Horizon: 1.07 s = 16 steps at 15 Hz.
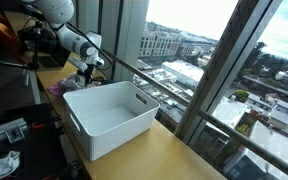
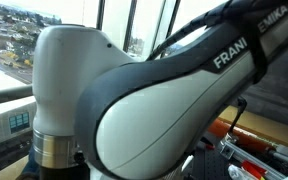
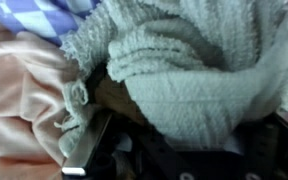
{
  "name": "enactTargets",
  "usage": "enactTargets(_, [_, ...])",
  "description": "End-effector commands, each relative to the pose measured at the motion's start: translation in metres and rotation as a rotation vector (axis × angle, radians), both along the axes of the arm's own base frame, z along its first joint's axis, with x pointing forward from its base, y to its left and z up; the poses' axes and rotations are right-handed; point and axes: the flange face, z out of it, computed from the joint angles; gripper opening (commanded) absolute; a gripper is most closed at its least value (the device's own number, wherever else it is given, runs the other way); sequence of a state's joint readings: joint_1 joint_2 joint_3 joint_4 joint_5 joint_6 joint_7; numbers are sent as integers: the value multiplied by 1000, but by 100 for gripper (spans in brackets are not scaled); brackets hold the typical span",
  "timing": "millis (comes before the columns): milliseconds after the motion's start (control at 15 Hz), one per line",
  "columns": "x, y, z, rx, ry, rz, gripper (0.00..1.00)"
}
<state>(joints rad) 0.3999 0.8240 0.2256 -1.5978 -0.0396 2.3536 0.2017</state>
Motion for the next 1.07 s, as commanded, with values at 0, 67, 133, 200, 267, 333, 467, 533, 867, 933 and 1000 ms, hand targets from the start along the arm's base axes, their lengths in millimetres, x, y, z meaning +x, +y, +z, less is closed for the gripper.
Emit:
enactTargets(0, [-2, 2, -38, 26, 51, -16, 4])
enactTargets(67, [-1, 1, -39, 28, 54, -21, 4])
enactTargets(133, [0, -2, -39, 29, 56, -26, 4])
enactTargets(200, [2, -4, -39, 33, 59, -31, 4])
enactTargets(267, [3, -7, -36, 37, 61, -35, 42])
enactTargets(333, [4, -9, -34, 41, 62, -38, 44])
enactTargets(467, [7, -13, -26, 50, 61, -45, 57])
enactTargets(533, [8, -16, -21, 54, 59, -48, 65])
enactTargets(867, [14, -30, 9, 56, 31, -65, 99])
enactTargets(933, [13, -32, 17, 54, 20, -66, 100])
enactTargets(1000, [10, -33, 26, 50, 7, -63, 100])
